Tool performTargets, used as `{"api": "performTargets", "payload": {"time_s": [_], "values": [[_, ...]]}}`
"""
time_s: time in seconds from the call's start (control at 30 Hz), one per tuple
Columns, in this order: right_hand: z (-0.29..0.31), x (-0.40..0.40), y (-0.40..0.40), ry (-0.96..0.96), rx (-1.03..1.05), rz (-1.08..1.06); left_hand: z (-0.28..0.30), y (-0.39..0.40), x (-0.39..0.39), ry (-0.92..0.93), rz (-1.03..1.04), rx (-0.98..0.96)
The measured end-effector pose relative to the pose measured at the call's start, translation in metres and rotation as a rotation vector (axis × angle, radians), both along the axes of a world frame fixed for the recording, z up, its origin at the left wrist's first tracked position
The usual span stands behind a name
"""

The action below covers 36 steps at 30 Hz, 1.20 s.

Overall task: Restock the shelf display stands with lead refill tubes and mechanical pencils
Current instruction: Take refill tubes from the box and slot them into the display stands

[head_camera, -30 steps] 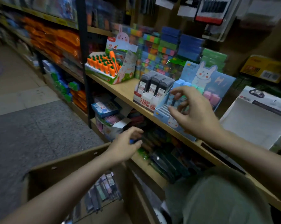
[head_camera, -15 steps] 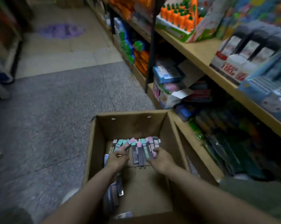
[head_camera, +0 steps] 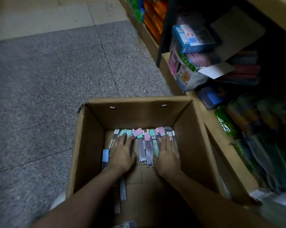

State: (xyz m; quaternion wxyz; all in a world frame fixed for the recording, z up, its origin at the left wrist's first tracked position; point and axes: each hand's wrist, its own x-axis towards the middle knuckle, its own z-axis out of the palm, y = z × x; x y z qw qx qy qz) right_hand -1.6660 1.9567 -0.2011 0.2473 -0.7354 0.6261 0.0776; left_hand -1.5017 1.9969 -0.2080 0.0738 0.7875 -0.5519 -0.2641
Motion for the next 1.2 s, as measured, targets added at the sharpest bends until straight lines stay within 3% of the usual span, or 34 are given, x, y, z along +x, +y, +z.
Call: {"api": "performTargets", "payload": {"time_s": [0.17, 0.33, 0.5, 0.63, 0.8, 0.93, 1.2], "values": [[-0.012, 0.003, 0.009, -0.005, 0.002, 0.025, -0.009, 0.003, -0.004, -0.073, 0.011, -0.104], [-0.008, 0.003, 0.02, -0.175, -0.014, 0.052, -0.012, 0.008, -0.014, 0.059, 0.143, -0.156], [-0.007, 0.004, 0.006, -0.259, -0.065, -0.354, -0.011, 0.005, -0.015, 0.198, 0.26, -0.126], [-0.013, 0.006, -0.006, -0.282, -0.029, -0.55, -0.008, 0.006, -0.019, 0.429, 0.43, -0.033], [-0.019, 0.012, -0.011, -0.17, -0.012, -0.529, -0.006, 0.013, -0.029, 0.645, 0.643, 0.016], [-0.021, 0.015, -0.013, -0.17, -0.004, -0.532, -0.001, 0.016, -0.037, 1.013, 0.93, -0.022], [-0.015, 0.021, -0.02, -0.079, 0.033, -0.456, 0.008, 0.013, -0.039, 1.177, 1.032, -0.025]]}}
